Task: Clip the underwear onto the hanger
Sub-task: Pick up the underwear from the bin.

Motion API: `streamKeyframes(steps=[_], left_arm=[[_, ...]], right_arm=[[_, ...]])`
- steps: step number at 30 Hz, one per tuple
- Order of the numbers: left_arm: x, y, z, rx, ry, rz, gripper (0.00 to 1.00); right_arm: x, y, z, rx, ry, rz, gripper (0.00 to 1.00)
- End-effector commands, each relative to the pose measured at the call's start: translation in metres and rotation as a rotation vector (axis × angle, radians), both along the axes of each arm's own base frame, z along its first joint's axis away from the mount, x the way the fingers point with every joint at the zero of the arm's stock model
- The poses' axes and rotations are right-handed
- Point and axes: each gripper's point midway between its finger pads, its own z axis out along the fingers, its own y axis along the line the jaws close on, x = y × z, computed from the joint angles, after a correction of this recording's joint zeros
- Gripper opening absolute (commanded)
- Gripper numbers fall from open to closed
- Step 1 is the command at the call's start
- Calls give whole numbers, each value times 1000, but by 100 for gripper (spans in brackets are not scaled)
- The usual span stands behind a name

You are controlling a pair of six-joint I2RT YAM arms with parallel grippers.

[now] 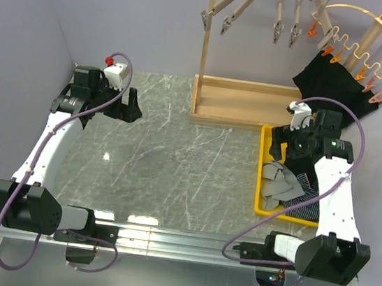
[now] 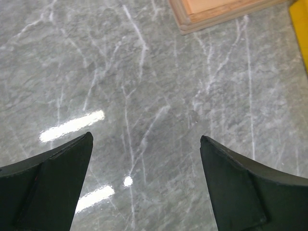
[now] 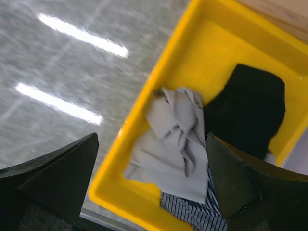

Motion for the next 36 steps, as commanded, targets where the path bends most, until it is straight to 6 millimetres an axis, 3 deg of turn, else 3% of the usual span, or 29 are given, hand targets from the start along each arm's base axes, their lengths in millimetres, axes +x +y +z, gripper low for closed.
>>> streamKeyframes(steps=[1, 8, 18, 27, 30, 32, 33, 36], left_arm=[[-6, -14, 22, -35, -47, -89, 99], [-19, -23, 17, -57, -26, -158, 99], [-23, -24, 9, -60, 0, -171, 99], [-23, -20, 2, -40, 17, -159, 99], [-24, -21, 1, -44, 19, -162, 99], [-23, -21, 0, -43, 21, -161, 99], [-22, -21, 2, -43, 15, -161, 99], [-22, -21, 1, -44, 19, -160, 99]], right_arm=[[-5, -24, -27, -119, 82, 48, 99], [-2, -37, -70, -182, 177, 101, 88], [11, -35, -123, -133, 300, 116, 77], [20, -39, -146, -130, 343, 93, 58], [20, -44, -153, -151, 352, 87, 43], [19, -43, -150, -148, 353, 92, 21], [19, -43, -146, -147, 346, 89, 3], [21, -42, -126, -153, 295, 90, 0]])
